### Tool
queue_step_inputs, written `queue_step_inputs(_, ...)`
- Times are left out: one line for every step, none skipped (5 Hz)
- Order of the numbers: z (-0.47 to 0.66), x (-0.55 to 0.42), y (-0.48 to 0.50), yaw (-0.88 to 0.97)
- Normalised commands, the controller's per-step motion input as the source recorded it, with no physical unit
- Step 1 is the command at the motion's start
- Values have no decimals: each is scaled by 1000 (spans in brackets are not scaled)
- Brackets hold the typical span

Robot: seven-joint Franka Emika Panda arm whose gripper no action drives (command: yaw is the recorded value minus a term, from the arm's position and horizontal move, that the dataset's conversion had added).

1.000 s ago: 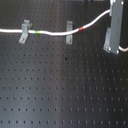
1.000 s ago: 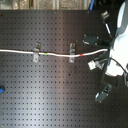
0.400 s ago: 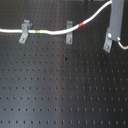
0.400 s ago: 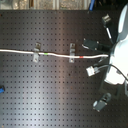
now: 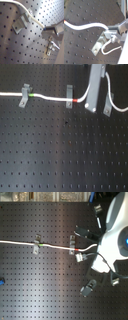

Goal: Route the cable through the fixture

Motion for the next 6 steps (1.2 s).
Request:
queue_step_inputs(-129, 56, -30, 57)
queue_step_inputs(-752, 271, -152, 117)
queue_step_inputs(-750, 229, -201, 157)
queue_step_inputs(-85, -96, -322, 14)
queue_step_inputs(528, -128, -125, -271)
queue_step_inputs(688, -18, 17, -166)
